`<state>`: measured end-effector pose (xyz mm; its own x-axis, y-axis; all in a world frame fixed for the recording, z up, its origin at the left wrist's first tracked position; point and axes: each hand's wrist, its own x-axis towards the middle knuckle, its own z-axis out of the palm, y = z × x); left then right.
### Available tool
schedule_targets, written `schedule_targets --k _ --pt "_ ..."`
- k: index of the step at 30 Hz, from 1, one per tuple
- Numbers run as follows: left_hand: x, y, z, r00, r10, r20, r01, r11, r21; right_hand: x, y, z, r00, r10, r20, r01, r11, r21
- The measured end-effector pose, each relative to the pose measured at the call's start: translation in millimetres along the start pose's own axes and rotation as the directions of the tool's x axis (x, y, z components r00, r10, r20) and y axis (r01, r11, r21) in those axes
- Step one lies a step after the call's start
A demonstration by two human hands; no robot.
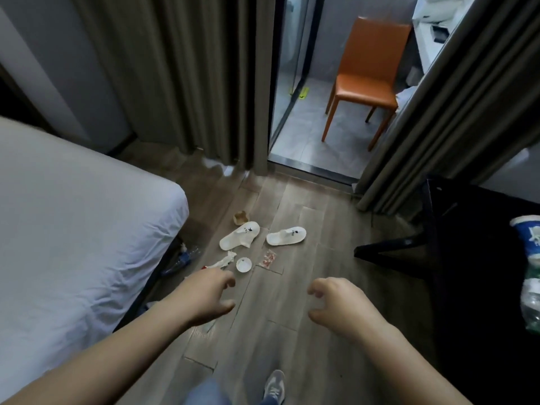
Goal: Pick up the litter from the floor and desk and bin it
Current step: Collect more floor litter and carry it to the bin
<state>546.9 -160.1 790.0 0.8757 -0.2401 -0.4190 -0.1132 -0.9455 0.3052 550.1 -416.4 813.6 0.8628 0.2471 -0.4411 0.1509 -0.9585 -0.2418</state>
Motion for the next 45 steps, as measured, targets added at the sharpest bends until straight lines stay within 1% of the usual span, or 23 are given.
schedule_targets --k 7,10,17,23,27,31,35,38,42,45 --pt "72 -5 -11 0.995 -0.088 0.039 0.091 0.994 -0.056 79 26 -23 0.997 -0.033 0.070 0.034 0.999 -0.018" --pt "108 -16 -19 0.995 -0.091 0.032 0.092 0.994 -0.062 118 28 -29 0.996 -0.041 0.078 0.043 0.999 -0.031" --pt "188 -56 -30 0.990 -0.119 0.075 0.126 0.989 -0.084 208 25 -37 0.994 -0.020 0.104 0.024 0.999 -0.035" --pt "245 -88 -16 0.980 -0.166 0.111 0.179 0.977 -0.115 281 31 -27 0.983 -0.046 0.179 0.060 0.996 -0.072" --pt "280 -108 5 0.965 -0.230 0.127 0.248 0.956 -0.153 333 39 -13 0.972 -0.064 0.226 0.089 0.991 -0.102" --pt "320 -125 43 0.935 -0.313 0.168 0.342 0.921 -0.187 390 52 16 0.963 -0.097 0.251 0.133 0.982 -0.132" --pt "367 -146 95 0.904 -0.395 0.165 0.425 0.877 -0.224 455 69 62 0.942 -0.159 0.296 0.213 0.963 -0.162" --pt "402 -166 147 0.876 -0.450 0.175 0.481 0.842 -0.243 504 86 109 0.928 -0.186 0.323 0.256 0.948 -0.189" --pt "448 -192 232 0.857 -0.473 0.204 0.514 0.812 -0.278 567 112 187 0.912 -0.216 0.349 0.302 0.929 -0.215" --pt "481 -214 297 0.843 -0.508 0.175 0.537 0.782 -0.317 612 129 252 0.896 -0.234 0.377 0.340 0.908 -0.245"
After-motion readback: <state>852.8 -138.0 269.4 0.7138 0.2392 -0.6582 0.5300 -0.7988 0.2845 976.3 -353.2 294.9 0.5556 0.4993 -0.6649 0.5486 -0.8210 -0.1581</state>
